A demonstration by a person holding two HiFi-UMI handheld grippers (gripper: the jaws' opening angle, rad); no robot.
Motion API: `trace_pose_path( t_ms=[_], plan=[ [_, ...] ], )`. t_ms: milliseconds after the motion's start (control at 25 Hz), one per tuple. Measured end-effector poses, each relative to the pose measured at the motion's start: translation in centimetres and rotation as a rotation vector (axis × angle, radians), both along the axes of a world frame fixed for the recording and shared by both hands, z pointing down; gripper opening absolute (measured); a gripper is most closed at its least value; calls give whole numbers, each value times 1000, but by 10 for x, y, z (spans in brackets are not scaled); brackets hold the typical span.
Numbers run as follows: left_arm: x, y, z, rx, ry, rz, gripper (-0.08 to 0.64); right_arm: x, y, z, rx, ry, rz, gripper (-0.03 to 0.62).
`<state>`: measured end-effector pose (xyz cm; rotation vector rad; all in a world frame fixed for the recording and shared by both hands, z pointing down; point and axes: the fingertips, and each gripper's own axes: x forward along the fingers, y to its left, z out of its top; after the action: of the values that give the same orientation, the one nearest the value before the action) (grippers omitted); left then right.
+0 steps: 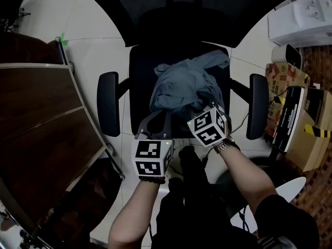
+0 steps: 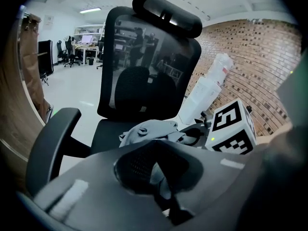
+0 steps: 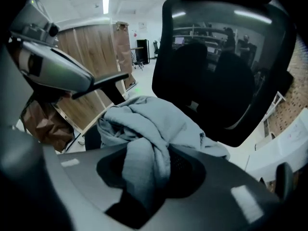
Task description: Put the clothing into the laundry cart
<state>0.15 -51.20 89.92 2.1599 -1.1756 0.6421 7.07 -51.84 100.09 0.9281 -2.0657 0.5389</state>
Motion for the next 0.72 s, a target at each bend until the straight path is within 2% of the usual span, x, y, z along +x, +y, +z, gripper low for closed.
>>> trace_pose_path(
  t_ms=[400,720],
  plan=[
    [-8,20,-117,110,-12,-45,3,6,15,-164,148,-104,9,150],
    [-46,54,-209,213,-17,-127,3,-17,35,-299,305,-184,-40,146]
  ],
)
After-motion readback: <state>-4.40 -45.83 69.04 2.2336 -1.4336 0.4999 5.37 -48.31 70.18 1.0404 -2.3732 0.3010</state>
